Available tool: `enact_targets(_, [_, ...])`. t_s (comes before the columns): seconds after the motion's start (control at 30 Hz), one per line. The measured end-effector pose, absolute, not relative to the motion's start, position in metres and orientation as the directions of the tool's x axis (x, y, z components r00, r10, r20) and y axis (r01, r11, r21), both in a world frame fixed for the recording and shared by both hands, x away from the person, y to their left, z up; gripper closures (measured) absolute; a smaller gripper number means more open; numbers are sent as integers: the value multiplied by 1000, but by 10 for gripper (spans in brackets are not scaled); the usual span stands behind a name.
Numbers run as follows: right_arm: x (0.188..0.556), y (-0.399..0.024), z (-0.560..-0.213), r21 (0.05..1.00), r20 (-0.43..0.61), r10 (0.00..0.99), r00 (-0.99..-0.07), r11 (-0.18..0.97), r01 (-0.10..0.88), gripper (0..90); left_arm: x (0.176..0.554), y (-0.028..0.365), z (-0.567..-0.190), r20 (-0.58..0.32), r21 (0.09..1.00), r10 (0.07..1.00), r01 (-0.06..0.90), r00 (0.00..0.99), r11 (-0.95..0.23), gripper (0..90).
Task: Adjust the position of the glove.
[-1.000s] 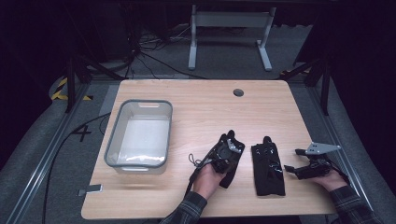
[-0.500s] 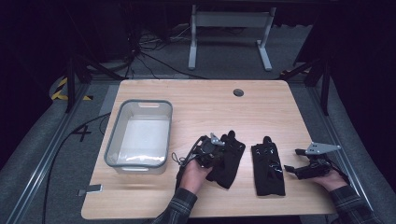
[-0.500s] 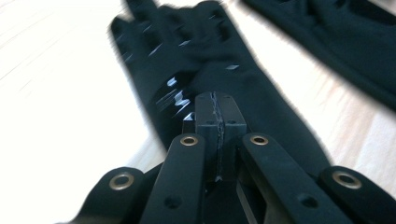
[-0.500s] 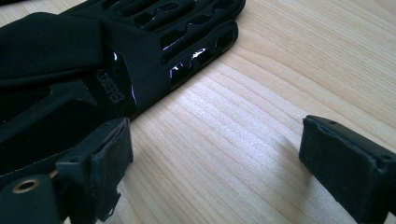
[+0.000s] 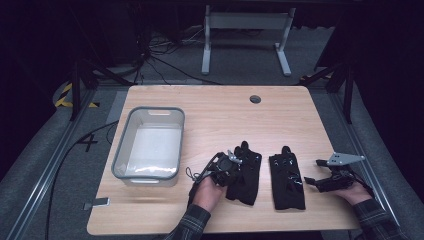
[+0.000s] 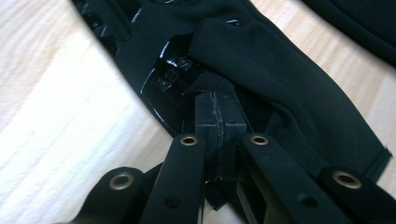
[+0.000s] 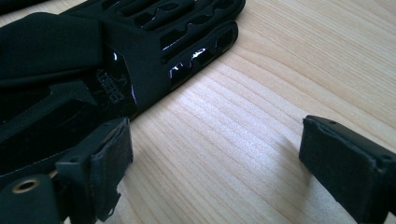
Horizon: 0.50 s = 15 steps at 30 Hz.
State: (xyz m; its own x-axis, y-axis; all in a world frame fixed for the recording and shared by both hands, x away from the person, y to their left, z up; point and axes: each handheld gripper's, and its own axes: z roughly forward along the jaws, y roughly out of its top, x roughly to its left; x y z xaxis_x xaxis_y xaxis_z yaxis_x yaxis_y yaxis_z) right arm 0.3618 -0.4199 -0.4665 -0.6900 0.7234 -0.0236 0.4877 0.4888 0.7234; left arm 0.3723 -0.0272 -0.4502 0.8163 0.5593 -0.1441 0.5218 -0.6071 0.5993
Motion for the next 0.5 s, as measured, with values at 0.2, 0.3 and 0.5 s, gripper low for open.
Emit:
enact_targets(0.2, [362,-420,-467,723,-24,723,-690,489,487,101,366,-37,-451,-154,598,521,499,840,-627,898])
enact_targets(0.3, [362,-420,-467,723,-24,723,-690,489,488,101,365,-39,-451,-153,599,514,493,844,-631,898])
enact_targets(0.5, [361,-420,-465,726,-22,705,-709,499,473,184,365,-33,-446,-156,628,532,500,832,-597,820])
